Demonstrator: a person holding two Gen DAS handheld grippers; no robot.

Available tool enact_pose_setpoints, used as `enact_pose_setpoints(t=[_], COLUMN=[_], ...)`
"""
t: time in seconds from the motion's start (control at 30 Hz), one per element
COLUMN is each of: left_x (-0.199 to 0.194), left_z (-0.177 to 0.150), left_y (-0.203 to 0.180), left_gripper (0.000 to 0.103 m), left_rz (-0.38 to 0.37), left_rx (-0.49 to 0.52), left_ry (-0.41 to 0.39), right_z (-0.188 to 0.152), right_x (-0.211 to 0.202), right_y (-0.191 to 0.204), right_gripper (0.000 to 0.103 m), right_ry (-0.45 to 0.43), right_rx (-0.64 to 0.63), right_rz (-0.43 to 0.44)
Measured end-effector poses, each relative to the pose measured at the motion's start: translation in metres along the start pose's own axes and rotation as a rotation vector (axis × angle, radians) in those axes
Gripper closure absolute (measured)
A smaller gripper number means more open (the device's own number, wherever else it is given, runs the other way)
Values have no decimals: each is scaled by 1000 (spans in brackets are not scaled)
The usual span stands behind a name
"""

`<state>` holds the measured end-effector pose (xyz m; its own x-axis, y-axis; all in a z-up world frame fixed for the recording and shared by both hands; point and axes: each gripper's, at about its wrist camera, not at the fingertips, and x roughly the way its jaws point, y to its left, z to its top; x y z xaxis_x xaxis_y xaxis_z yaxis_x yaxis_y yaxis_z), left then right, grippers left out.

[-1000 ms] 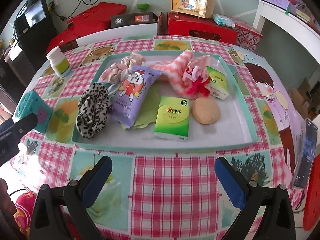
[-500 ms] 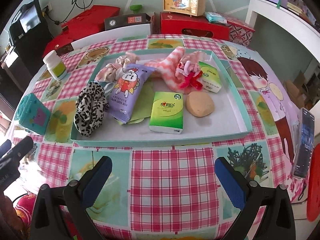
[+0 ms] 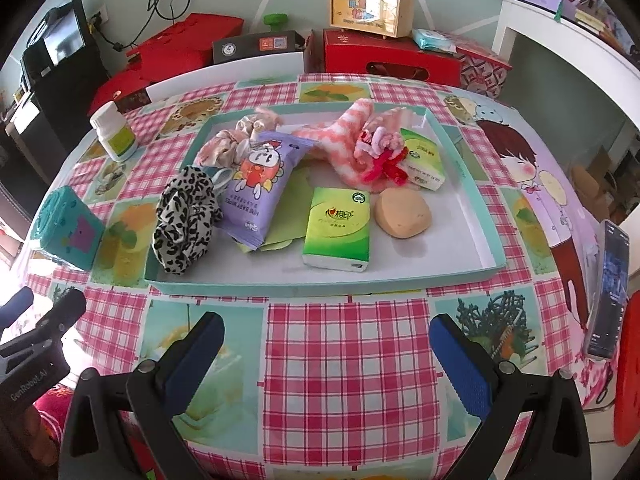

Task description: Organize soft objects

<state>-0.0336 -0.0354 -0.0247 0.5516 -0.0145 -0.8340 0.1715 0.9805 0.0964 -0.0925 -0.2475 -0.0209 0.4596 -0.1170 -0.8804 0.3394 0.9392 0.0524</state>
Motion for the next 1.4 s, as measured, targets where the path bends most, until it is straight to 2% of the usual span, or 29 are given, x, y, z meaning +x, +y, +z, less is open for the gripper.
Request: enact_pose_setpoints(t=[1.4], left_x=[7], left_z=[-3], left_y=[0], left_gripper=[4], left_rz=[-2], left_rx=[0], left_ry=[28], right_z=[0], right_x=[7], right_y=[-2], right_gripper=[0], right_ry=[37], right_rx=[5], right_rz=[-13])
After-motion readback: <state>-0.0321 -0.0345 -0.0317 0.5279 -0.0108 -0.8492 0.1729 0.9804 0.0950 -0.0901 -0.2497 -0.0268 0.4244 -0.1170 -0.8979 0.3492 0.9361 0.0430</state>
